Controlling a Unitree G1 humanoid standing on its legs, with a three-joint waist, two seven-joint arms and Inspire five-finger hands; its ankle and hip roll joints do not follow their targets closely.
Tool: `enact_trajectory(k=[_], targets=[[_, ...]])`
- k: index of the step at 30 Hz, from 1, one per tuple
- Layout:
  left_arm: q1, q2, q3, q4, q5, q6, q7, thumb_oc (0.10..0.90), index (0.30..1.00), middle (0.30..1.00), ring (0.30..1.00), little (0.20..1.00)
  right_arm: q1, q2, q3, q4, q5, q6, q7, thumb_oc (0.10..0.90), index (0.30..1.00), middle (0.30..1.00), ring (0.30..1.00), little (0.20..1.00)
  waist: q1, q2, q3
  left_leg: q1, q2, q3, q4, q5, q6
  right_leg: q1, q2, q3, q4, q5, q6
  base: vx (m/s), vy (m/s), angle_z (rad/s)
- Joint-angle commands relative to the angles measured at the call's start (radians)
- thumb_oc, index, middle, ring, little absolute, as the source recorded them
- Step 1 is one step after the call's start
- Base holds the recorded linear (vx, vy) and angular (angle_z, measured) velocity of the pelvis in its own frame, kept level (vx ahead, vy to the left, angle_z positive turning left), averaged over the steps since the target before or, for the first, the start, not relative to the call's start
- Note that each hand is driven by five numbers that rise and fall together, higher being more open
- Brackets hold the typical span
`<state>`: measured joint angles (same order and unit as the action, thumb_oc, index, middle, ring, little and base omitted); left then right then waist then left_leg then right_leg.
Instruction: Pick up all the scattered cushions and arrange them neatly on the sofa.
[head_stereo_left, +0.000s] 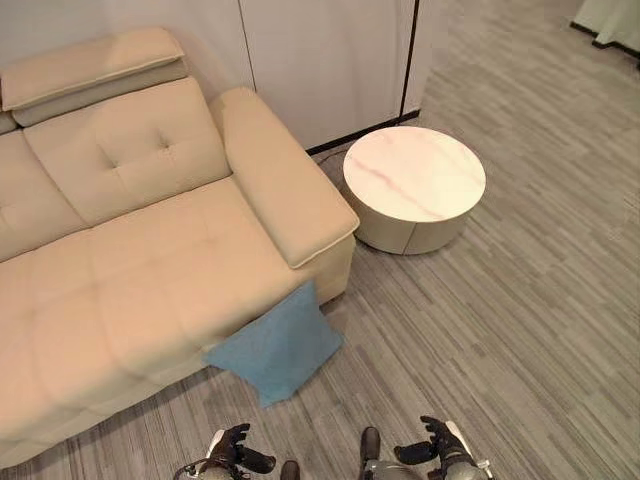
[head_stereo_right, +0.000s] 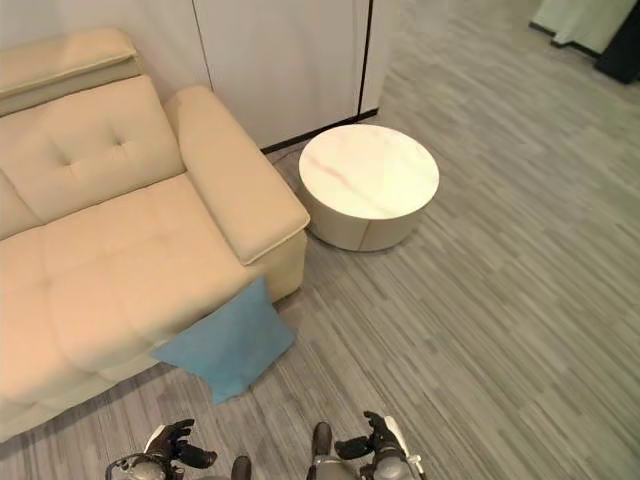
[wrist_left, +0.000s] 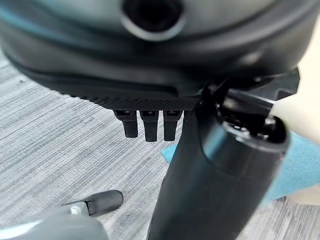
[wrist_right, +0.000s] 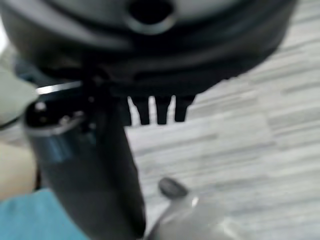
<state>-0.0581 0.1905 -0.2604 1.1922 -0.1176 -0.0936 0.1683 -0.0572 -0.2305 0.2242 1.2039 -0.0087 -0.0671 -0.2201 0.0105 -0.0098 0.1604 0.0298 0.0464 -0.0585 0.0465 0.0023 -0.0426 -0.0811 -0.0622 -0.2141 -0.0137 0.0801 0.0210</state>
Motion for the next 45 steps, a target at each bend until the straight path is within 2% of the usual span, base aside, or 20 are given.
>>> enact_trajectory(k=[1, 3, 6, 7, 8, 11, 14, 16, 17, 18, 19, 24, 25, 26, 27, 30, 34, 40, 41, 45], targets=[[-0.033, 0.005, 0.003, 0.004, 0.004, -0.026, 0.008, 0.800, 0.900, 0.900, 0.900, 0.900, 0.000, -0.050, -0.014, -0.003, 0.049, -0.029, -0.020, 0.800, 0.900, 0.900, 0.900, 0.900, -0.009, -0.037, 0.001, -0.047, -0.046, 0.057, 0.062, -0.117, -0.002, -0.002, -0.059, -0.001, 0.018, -0.058, 0.112, 0.02, -0.126, 0.62], [-0.054, 0.007, -0.002, -0.004, -0.006, -0.022, 0.011, 0.800, 0.900, 0.900, 0.900, 0.900, -0.021, -0.074, -0.012, 0.000, 0.040, -0.017, -0.036, 0.800, 0.900, 0.900, 0.900, 0.900, -0.006, -0.046, 0.016, -0.122, -0.018, 0.125, 0.176, -0.102, -0.015, 0.035, -0.073, -0.059, 0.009, -0.076, 0.091, 0.02, -0.139, 0.81], [-0.037, 0.006, 0.000, -0.009, -0.010, -0.023, 0.006, 0.800, 0.900, 0.900, 0.900, 0.900, 0.012, -0.062, -0.028, 0.022, 0.095, -0.005, 0.006, 0.800, 0.900, 0.900, 0.900, 0.900, -0.014, -0.045, 0.011, -0.136, 0.020, 0.221, 0.173, -0.101, -0.005, 0.059, -0.071, -0.102, -0.005, -0.094, 0.082, 0.03, -0.067, 0.80], [-0.036, 0.005, 0.010, -0.012, -0.016, -0.023, 0.007, 0.800, 0.900, 0.900, 0.900, 0.900, 0.036, -0.025, -0.100, -0.009, 0.282, -0.010, 0.090, 0.800, 0.900, 0.900, 0.900, 0.900, -0.034, -0.037, 0.003, -0.140, 0.047, 0.324, 0.132, -0.072, -0.001, 0.083, -0.065, -0.143, -0.021, -0.101, 0.083, 0.14, -0.039, 0.90], [-0.052, 0.007, 0.003, -0.009, -0.001, -0.012, 0.002, 0.800, 0.900, 0.900, 0.900, 0.900, 0.020, -0.064, -0.066, 0.031, 0.139, -0.001, -0.004, 0.800, 0.900, 0.900, 0.900, 0.900, -0.026, -0.036, -0.002, -0.140, 0.057, 0.338, 0.119, -0.082, -0.011, 0.106, -0.061, -0.164, -0.029, -0.117, 0.086, 0.14, -0.040, 1.06], [-0.035, 0.014, 0.011, -0.005, 0.016, -0.017, -0.001, 0.800, 0.900, 0.900, 0.900, 0.900, 0.029, -0.075, -0.078, 0.019, 0.135, -0.013, 0.018, 0.800, 0.900, 0.900, 0.900, 0.900, -0.032, -0.035, -0.002, -0.157, 0.063, 0.388, 0.082, -0.050, -0.016, 0.113, -0.057, -0.198, -0.033, -0.120, 0.087, 0.08, -0.004, 0.88], [-0.030, 0.015, 0.033, 0.006, 0.000, -0.008, -0.007, 0.800, 0.900, 0.900, 0.900, 0.900, 0.016, -0.042, -0.109, 0.049, 0.214, -0.017, 0.027, 0.800, 0.900, 0.900, 0.900, 0.900, -0.029, -0.039, -0.008, -0.131, 0.049, 0.364, 0.048, -0.048, -0.015, 0.129, -0.055, -0.210, -0.024, -0.127, 0.092, 0.16, 0.114, 0.62], [-0.006, 0.029, 0.044, 0.032, 0.012, 0.003, -0.014, 0.800, 0.900, 0.900, 0.900, 0.900, -0.006, -0.090, -0.065, 0.041, 0.061, 0.000, -0.007, 0.800, 0.900, 0.900, 0.900, 0.900, -0.021, -0.049, -0.026, -0.112, 0.039, 0.355, 0.029, -0.050, -0.009, 0.146, -0.062, -0.228, -0.017, -0.132, 0.098, 0.18, 0.117, 0.10], [-0.004, 0.038, 0.067, 0.027, -0.012, -0.008, -0.014, 0.800, 0.900, 0.900, 0.900, 0.900, 0.002, -0.043, -0.130, 0.001, 0.264, -0.029, 0.046, 0.800, 0.900, 0.900, 0.900, 0.900, -0.025, -0.055, -0.035, -0.100, 0.027, 0.352, 0.021, -0.058, 0.003, 0.145, -0.066, -0.206, 0.005, -0.136, 0.102, 0.16, 0.131, 0.15], [-0.004, 0.040, 0.066, 0.028, -0.013, -0.008, -0.014, 0.800, 0.900, 0.900, 0.900, 0.900, 0.004, -0.043, -0.129, 0.000, 0.269, -0.029, 0.048, 0.800, 0.900, 0.900, 0.900, 0.900, -0.021, -0.057, -0.034, -0.097, 0.026, 0.355, 0.020, -0.059, 0.004, 0.144, -0.068, -0.203, 0.008, -0.138, 0.103, 0.14, 0.180, 0.12], [0.002, 0.051, 0.071, 0.034, 0.004, -0.003, -0.013, 0.800, 0.900, 0.900, 0.900, 0.900, 0.001, -0.060, -0.057, 0.016, 0.049, -0.004, -0.014, 0.800, 0.900, 0.900, 0.900, 0.900, -0.003, -0.075, -0.032, -0.094, 0.014, 0.344, 0.017, -0.074, 0.022, 0.133, -0.084, -0.201, 0.076, -0.147, 0.112, 0.07, 0.137, 0.04], [-0.020, 0.075, 0.068, 0.008, 0.019, -0.008, 0.017, 0.800, 0.900, 0.900, 0.900, 0.900, -0.012, -0.023, 0.002, 0.009, 0.014, -0.017, -0.014, 0.800, 0.900, 0.900, 0.900, 0.900, 0.004, -0.067, 0.009, -0.079, -0.007, 0.315, 0.008, -0.073, 0.065, 0.004, -0.142, -0.148, 0.334, -0.090, 0.144, 0.05, 0.146, 0.07], [-0.018, 0.082, 0.074, 0.006, 0.011, -0.013, 0.019, 0.800, 0.900, 0.900, 0.900, 0.900, -0.001, 0.018, -0.076, -0.038, 0.287, 0.007, 0.132, 0.800, 0.900, 0.900, 0.900, 0.900, -0.016, -0.058, 0.010, -0.064, -0.012, 0.315, -0.005, -0.074, 0.066, -0.021, -0.133, -0.114, 0.352, -0.088, 0.145, 0.05, 0.134, 0.27], [-0.019, 0.079, 0.073, 0.006, 0.004, -0.019, 0.023, 0.800, 0.900, 0.900, 0.900, 0.900, -0.001, 0.028, -0.059, -0.072, 0.251, -0.082, 0.056, 0.800, 0.900, 0.900, 0.900, 0.900, -0.012, -0.050, 0.010, -0.048, -0.021, 0.308, -0.016, -0.075, 0.066, -0.021, -0.127, -0.107, 0.340, -0.100, 0.136, 0.12, 0.080, 0.26], [-0.013, 0.073, 0.072, 0.011, 0.014, -0.015, 0.016, 0.800, 0.900, 0.900, 0.900, 0.900, -0.004, -0.007, -0.015, -0.040, 0.064, -0.031, -0.017, 0.800, 0.900, 0.900, 0.900, 0.900, -0.012, -0.050, 0.011, -0.040, -0.023, 0.298, -0.024, -0.076, 0.063, -0.023, -0.119, -0.106, 0.313, -0.111, 0.130, 0.09, 0.023, 0.13], [-0.016, 0.079, 0.069, 0.016, 0.029, -0.017, 0.025, 0.800, 0.900, 0.900, 0.900, 0.900, -0.026, -0.029, -0.004, -0.001, 0.015, 0.003, -0.012, 0.800, 0.900, 0.900, 0.900, 0.900, -0.006, -0.055, 0.006, -0.023, -0.030, 0.266, -0.037, -0.082, 0.054, -0.026, -0.124, -0.104, 0.195, -0.089, 0.130, 0.16, -0.098, 0.00], [-0.021, 0.084, 0.064, 0.032, 0.041, -0.021, 0.024, 0.800, 0.900, 0.900, 0.900, 0.900, -0.032, -0.035, -0.004, 0.000, 0.020, -0.014, -0.004, 0.800, 0.900, 0.900, 0.900, 0.900, -0.013, -0.064, 0.006, -0.010, -0.041, 0.227, -0.024, -0.099, 0.042, -0.048, -0.119, -0.054, 0.091, -0.051, 0.146, 0.16, -0.112, 0.35], [-0.008, 0.048, 0.049, 0.034, 0.032, -0.023, 0.024, 0.800, 0.900, 0.900, 0.900, 0.900, -0.045, -0.021, -0.004, 0.027, 0.029, -0.010, -0.018, 0.800, 0.900, 0.900, 0.900, 0.900, -0.016, -0.059, -0.016, 0.000, -0.017, 0.207, -0.007, -0.110, 0.006, 0.005, -0.098, -0.084, 0.044, -0.053, 0.125, 0.17, -0.196, 0.32], [-0.016, 0.034, 0.035, 0.026, 0.025, -0.023, 0.019, 0.800, 0.900, 0.900, 0.900, 0.900, -0.049, -0.027, -0.008, 0.030, 0.034, -0.010, -0.025, 0.800, 0.900, 0.900, 0.900, 0.900, -0.022, -0.053, -0.011, -0.030, 0.014, 0.215, 0.057, -0.111, -0.027, 0.034, -0.088, -0.106, 0.013, -0.071, 0.107, 0.08, -0.161, 0.48], [-0.028, 0.011, 0.010, 0.006, 0.006, -0.025, 0.014, 0.800, 0.900, 0.900, 0.900, 0.900, -0.052, -0.044, -0.008, 0.037, 0.045, -0.006, -0.035, 0.800, 0.900, 0.900, 0.900, 0.900, -0.025, -0.042, 0.023, -0.134, 0.070, 0.246, 0.228, -0.091, -0.052, 0.091, -0.064, -0.142, -0.012, -0.120, 0.068, 0.07, -0.178, 0.45]])
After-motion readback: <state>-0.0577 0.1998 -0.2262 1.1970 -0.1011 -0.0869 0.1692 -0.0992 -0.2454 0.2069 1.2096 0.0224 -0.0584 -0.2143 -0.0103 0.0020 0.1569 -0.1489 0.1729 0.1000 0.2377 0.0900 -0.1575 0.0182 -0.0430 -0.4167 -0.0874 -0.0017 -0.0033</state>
